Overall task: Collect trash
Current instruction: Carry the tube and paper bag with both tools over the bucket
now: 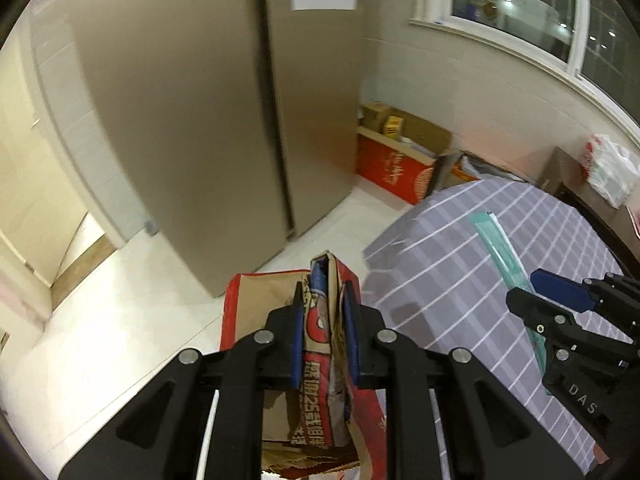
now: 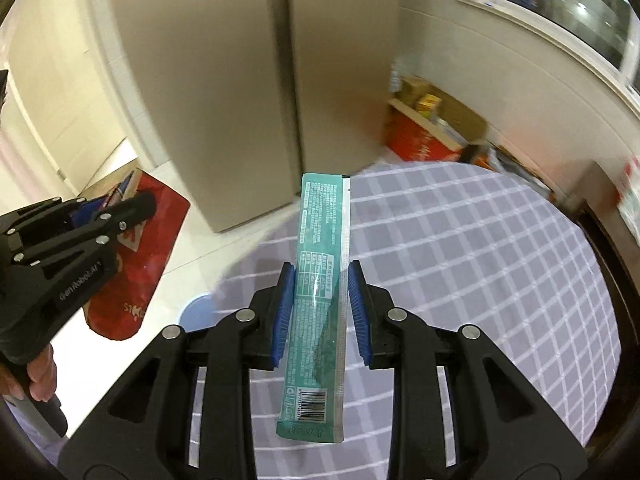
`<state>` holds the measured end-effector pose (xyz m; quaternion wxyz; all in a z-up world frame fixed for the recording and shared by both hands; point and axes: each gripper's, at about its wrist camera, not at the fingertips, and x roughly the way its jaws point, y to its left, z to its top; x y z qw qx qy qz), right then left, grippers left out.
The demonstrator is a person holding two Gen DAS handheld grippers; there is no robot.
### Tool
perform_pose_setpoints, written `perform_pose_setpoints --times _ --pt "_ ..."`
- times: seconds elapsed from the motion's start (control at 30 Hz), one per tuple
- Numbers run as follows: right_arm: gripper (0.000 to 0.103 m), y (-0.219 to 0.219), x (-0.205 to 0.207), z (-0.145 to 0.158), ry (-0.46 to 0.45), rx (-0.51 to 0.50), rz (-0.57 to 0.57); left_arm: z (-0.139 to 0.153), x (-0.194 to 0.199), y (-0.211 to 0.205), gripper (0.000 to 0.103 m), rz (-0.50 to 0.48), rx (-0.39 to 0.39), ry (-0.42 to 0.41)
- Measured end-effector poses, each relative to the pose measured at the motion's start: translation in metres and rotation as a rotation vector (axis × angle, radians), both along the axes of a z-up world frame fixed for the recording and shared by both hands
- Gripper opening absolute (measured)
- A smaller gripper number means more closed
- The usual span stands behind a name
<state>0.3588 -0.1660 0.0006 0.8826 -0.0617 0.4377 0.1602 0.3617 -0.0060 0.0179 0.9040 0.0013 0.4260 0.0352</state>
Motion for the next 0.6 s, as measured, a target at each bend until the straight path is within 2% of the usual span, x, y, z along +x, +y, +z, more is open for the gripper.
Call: perform_pose_setpoints --times 0.3,0.6 --pt "0.027 0.093 -0.022 -0.011 0.016 -0.018 0.158 -0.018 -0.038 0.079 0.017 0.119 -0.009 0.037" --pt "0.027 0.158 -0.027 -0.052 0.105 -0.044 0.242 -0.058 -0.050 0.130 0.017 0.195 -0.027 0.134"
